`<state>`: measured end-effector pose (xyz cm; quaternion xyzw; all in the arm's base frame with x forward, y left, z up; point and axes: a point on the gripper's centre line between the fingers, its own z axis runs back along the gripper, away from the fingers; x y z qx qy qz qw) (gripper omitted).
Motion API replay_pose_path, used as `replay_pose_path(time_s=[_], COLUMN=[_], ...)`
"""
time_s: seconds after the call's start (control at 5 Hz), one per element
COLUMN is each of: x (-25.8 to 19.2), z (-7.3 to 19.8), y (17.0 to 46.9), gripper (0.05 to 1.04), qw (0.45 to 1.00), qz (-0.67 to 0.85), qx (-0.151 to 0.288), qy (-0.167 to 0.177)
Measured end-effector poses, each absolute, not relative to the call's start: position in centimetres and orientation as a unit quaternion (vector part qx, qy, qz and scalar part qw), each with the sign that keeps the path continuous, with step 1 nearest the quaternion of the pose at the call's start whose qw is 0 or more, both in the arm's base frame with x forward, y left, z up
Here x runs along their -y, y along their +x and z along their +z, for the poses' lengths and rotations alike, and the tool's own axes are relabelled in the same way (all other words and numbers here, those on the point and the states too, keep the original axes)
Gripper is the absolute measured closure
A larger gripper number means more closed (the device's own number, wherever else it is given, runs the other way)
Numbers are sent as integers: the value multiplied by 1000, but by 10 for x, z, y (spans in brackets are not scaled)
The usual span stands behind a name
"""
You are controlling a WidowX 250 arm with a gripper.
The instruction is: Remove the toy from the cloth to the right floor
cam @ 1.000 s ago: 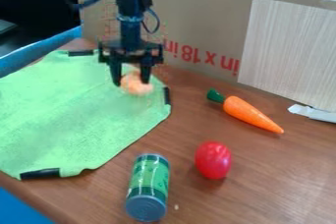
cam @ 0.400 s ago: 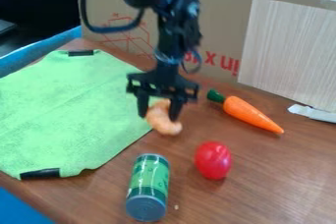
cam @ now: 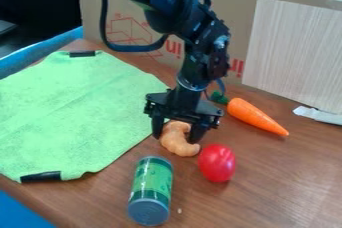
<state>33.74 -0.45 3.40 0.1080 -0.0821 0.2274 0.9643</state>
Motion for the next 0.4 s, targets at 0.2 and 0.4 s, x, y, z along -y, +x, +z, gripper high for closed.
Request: replay_pose_path(time_s=[0.2,0.4], x=[11,6], z=[36,70], y=[335,341], gripper=[83,83], qw=[967,966], qz=[228,242], qx=[61,61], qy=[95,64])
